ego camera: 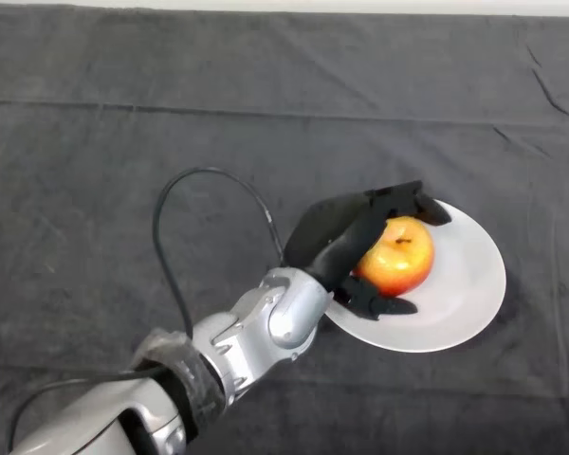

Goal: Move the apple to the plate

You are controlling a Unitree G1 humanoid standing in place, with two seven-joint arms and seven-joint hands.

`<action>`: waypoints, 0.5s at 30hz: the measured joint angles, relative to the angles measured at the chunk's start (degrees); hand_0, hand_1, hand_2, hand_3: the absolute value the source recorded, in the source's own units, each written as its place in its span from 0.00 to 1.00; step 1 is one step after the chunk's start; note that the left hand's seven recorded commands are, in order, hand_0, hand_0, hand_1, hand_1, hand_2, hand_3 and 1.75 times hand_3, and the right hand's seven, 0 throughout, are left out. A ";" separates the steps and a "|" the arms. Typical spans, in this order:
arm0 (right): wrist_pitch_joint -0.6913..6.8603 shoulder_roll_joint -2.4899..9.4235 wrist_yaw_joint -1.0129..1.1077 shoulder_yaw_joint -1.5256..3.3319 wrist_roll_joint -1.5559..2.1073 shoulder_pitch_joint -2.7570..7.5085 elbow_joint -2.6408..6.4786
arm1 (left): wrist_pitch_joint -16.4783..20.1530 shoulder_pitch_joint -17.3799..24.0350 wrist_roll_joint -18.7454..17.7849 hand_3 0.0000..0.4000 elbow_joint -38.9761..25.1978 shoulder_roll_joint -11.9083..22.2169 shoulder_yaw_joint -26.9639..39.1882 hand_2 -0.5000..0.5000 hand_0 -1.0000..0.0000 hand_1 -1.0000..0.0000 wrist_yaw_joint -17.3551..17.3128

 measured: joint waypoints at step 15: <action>0.00 0.00 0.04 -0.02 0.00 0.00 0.00 | -1.56 -1.83 -1.75 0.00 1.73 -0.02 -2.28 0.50 1.00 1.00 2.15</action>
